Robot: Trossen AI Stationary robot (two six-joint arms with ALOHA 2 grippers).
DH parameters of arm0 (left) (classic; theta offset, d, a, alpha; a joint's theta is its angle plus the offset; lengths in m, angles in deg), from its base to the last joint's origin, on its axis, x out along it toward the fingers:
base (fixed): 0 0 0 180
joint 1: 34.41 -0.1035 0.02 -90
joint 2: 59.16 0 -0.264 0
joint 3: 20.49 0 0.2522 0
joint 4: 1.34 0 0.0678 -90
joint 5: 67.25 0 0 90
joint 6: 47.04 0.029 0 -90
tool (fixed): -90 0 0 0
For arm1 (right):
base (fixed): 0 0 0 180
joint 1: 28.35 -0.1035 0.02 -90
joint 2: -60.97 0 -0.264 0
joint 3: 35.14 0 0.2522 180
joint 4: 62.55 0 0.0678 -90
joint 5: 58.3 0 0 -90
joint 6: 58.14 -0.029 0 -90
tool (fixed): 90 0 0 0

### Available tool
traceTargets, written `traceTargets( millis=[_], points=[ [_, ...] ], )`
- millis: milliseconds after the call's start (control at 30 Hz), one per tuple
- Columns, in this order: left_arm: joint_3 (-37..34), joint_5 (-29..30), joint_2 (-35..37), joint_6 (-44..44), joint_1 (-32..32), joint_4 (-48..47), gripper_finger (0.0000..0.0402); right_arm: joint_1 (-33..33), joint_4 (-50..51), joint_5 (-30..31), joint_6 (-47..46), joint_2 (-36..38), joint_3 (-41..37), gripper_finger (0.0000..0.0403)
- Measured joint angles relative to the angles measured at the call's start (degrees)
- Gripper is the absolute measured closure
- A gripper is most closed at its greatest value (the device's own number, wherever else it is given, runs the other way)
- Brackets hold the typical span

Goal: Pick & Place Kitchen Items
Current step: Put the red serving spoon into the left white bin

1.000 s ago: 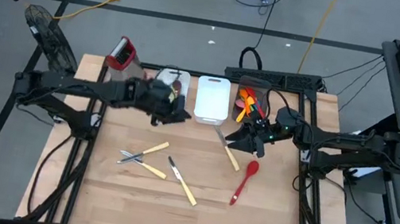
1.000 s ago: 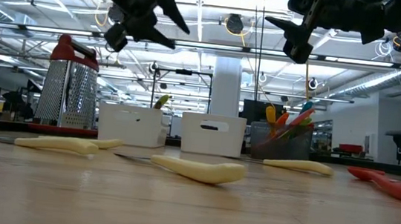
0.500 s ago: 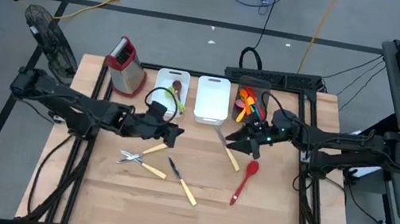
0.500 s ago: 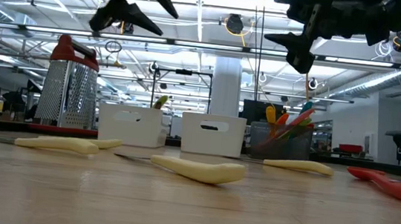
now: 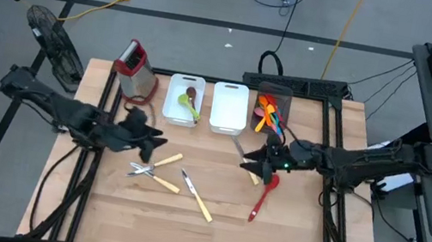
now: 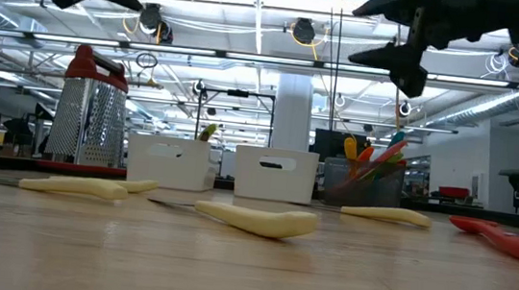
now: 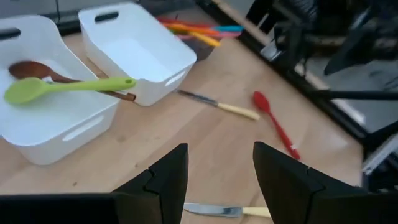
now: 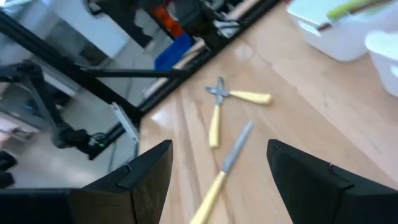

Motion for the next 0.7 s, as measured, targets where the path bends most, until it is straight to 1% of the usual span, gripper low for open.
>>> traceTargets(
  millis=[100, 200, 333, 400, 533, 633, 700],
  points=[
    [-5.0, 1.2, 6.3, -0.2, 2.1, 1.7, 0.0215, -3.0, 1.5, 2.9, -1.0, 0.0, 0.0, 0.0149],
    [-10.3, 1.0, 11.7, -0.5, 3.6, 3.9, 0.0215, -5.4, 1.5, 2.9, -1.9, 0.0, 0.0, 0.0149],
    [-16.0, 0.9, 17.6, -0.4, 5.1, 7.8, 0.0215, -8.6, 2.5, 2.0, -8.6, 0.0, 0.0, 0.0149],
    [-18.1, 0.9, 19.8, -0.2, 5.8, 8.9, 0.0215, -9.9, 4.4, -0.8, -13.9, 0.0, 0.0, 0.0149],
    [-20.5, 0.9, 22.6, -0.2, 6.9, 8.8, 0.0215, -12.2, 11.7, -9.0, -28.6, 0.0, 0.0, 0.0149],
    [-20.7, 0.9, 23.0, 1.1, 7.3, 8.9, 0.0215, -13.2, 19.5, -15.4, -40.5, 0.0, 0.0, 0.0149],
    [-20.7, 0.8, 23.0, 2.4, 7.6, 9.0, 0.0215, -13.9, 24.9, -18.2, -47.4, 0.0, 0.0, 0.0149]
  ],
)
